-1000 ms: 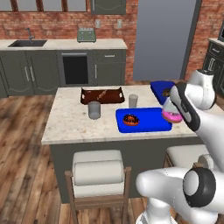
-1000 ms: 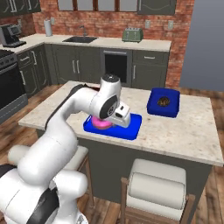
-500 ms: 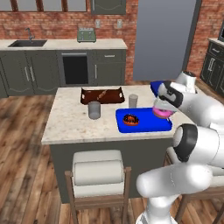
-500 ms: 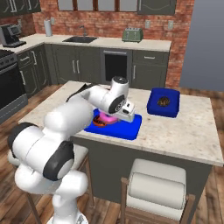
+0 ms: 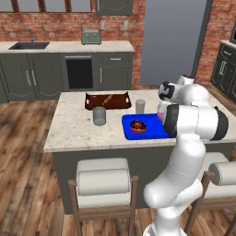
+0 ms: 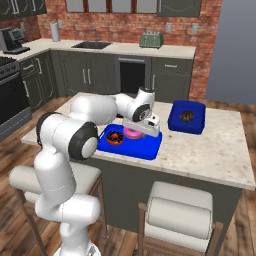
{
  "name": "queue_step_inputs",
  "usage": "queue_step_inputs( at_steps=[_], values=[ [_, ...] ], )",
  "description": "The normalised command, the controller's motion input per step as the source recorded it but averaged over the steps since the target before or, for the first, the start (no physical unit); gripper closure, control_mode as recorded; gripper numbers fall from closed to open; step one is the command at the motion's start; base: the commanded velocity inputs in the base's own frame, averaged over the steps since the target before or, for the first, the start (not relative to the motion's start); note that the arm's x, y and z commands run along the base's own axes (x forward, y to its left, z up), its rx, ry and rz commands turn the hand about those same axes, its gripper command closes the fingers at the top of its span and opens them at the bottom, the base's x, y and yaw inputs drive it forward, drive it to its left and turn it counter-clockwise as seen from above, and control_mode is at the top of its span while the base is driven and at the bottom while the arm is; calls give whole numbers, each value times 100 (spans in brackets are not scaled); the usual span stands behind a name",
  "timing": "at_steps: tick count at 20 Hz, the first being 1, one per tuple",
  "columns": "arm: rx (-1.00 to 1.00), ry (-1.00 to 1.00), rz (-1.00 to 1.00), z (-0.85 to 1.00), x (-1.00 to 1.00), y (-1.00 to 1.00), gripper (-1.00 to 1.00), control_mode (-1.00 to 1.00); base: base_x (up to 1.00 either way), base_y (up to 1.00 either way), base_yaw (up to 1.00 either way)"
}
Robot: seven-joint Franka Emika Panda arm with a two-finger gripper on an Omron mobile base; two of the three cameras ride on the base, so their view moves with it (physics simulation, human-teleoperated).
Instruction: Take the donuts from the fridge and place them on the empty tray on the dining counter.
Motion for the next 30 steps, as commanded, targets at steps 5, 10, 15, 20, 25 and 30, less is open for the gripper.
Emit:
queue_step_inputs(
  at_steps=[5, 10, 15, 20, 25, 30],
  values=[
    [8, 0, 2, -30, 48, -16, 100, -100, 0, 0, 0],
    [0, 4, 0, -35, 32, 0, 100, -100, 0, 0, 0],
    [-2, 3, 0, -44, 44, 3, 100, -100, 0, 0, 0],
    [0, 2, 0, -31, 38, 0, 100, -100, 0, 0, 0],
    [0, 5, 0, -29, 22, 0, 100, -100, 0, 0, 0],
    [-1, 4, 0, -23, 11, 0, 100, -100, 0, 0, 0]
  ],
)
